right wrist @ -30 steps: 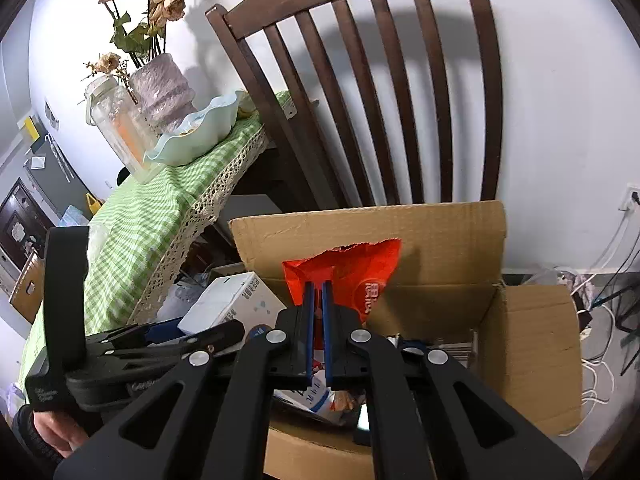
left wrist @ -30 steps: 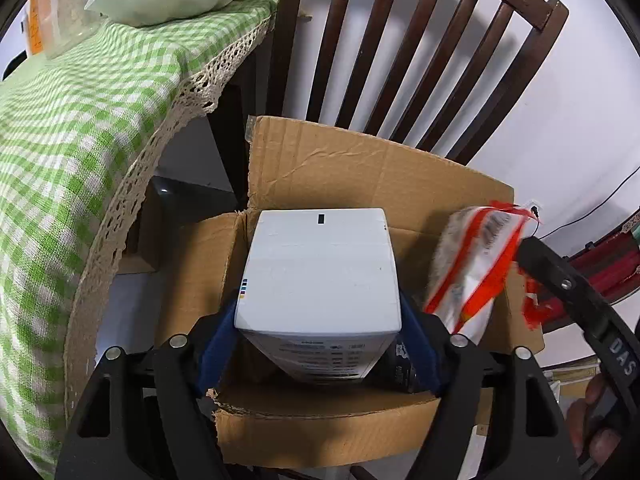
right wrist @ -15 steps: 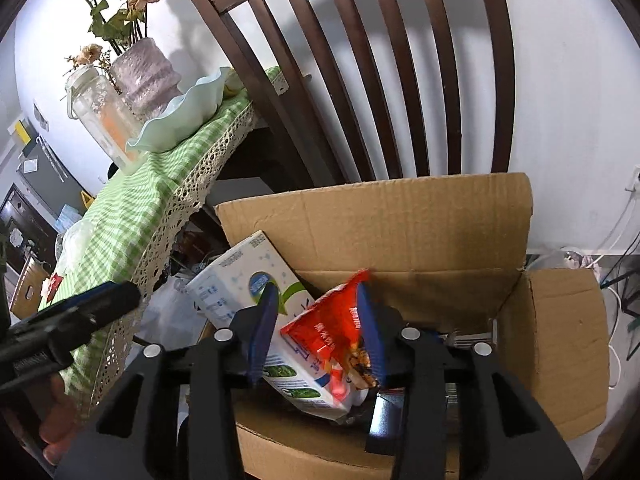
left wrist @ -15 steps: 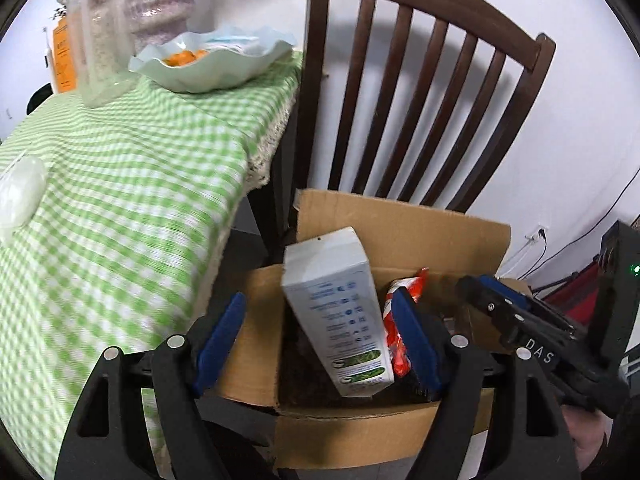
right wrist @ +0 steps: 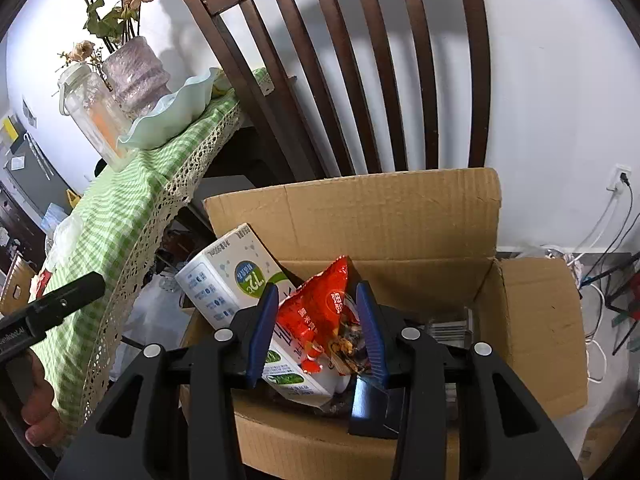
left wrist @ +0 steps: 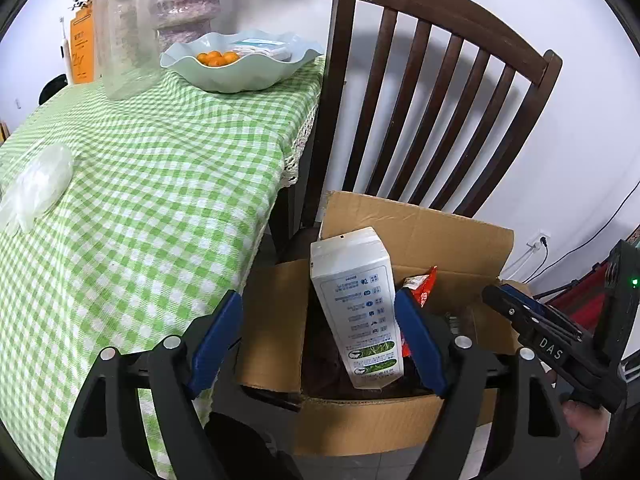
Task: Collect trash
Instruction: 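Move both tools back over the table toward the clear plastic bag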
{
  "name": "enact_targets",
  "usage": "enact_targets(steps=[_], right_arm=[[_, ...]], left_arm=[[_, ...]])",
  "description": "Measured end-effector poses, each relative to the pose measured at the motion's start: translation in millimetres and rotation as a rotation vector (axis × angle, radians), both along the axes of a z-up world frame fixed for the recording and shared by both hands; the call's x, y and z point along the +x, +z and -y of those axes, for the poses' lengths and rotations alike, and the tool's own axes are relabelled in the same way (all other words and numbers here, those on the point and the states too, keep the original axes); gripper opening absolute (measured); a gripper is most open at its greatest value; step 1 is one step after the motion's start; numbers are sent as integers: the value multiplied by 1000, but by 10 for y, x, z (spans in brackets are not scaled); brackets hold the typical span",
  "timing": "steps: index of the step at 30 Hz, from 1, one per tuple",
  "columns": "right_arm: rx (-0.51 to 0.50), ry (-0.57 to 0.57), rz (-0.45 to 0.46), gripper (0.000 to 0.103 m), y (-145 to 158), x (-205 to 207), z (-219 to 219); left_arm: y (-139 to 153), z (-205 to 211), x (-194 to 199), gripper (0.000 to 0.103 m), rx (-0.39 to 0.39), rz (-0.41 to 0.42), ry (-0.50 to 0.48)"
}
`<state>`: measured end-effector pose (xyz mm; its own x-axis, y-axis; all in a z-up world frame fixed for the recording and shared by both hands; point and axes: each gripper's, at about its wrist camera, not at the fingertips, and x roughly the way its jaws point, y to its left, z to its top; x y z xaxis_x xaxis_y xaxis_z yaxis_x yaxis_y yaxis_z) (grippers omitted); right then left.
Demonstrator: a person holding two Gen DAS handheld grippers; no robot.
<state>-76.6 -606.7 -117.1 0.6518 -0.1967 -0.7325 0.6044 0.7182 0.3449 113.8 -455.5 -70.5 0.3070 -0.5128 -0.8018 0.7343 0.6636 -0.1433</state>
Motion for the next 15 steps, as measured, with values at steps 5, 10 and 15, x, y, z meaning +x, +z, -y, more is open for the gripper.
enact_targets(steps=[5,10,15], right_arm=[[-31,-12,-2,40,101,-44,-62],[-81,-19,6,40,278,-28,-156],[-127,-9,33,42,485,76,-334]], left_arm=[[99,-120,1,77,-30,2,3],[266,-285,27,82,-77,25,13],[463,-516,95,82,-111,58,30]])
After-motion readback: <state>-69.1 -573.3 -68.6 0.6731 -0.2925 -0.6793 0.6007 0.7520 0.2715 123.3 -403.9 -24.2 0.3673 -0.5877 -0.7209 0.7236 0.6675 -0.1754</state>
